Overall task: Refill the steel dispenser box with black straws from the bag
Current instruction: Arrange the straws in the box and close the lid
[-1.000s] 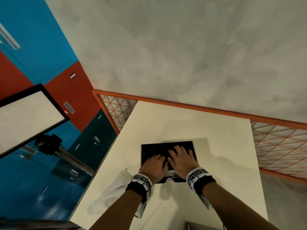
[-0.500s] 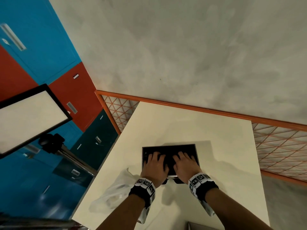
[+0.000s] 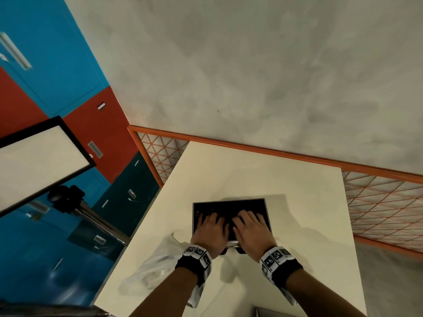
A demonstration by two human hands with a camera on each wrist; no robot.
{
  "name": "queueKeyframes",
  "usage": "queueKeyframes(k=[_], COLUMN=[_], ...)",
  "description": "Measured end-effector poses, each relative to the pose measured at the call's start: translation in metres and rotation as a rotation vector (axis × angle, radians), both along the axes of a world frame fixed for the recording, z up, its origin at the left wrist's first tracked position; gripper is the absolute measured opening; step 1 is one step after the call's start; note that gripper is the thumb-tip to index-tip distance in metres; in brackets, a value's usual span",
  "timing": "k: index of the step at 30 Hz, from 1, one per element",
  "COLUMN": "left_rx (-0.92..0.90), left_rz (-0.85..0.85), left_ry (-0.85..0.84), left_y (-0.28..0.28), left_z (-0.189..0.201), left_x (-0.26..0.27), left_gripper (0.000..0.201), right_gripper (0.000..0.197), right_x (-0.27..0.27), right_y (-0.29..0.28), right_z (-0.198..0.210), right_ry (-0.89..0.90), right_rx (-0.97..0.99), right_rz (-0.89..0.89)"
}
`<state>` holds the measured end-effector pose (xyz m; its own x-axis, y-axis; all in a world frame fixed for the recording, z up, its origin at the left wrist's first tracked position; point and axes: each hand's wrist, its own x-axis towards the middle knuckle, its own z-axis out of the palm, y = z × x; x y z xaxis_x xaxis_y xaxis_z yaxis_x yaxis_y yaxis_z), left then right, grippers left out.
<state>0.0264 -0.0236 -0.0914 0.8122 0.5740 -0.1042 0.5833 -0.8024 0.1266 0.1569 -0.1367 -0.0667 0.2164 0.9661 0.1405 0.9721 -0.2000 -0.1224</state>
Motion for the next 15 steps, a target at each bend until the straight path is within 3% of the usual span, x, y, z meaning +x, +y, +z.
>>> queueKeyframes(k=[4, 7, 10, 12, 15], left_rx=[-0.111, -0.125, -0.129, -0.206, -0.172], left_rz=[0.021, -0.078, -0.199, -0.156, -0.086], left_ry=[-0.098, -0.263, -0.280, -0.207, -0.065], left_y=[0.024, 0.023, 0.005, -0.002, 0.004], left_z=[0.009, 0.013, 0.013, 0.012, 0.012], left_x=[0.015, 0.009, 0.002, -0.001, -0.002], left_gripper=[0.045, 0.035, 0.031, 0.038, 0.063], right_gripper=[0.023, 0.032, 0.044, 0.047, 0.052], right_x=[-0.005, -0.001, 0.004, 0.008, 0.016], right_y=[-0.013, -0.019, -0.018, -0.012, -0.002], right_z=[-0.002, -0.006, -0.003, 0.001, 0.003], right_ry=[0.053, 0.085, 0.079, 0.122, 0.207], right_rx=[-0.012, -0.095, -0.217, -0.290, -0.324], right_rz=[0.173, 0.115, 0.081, 0.065, 0.053])
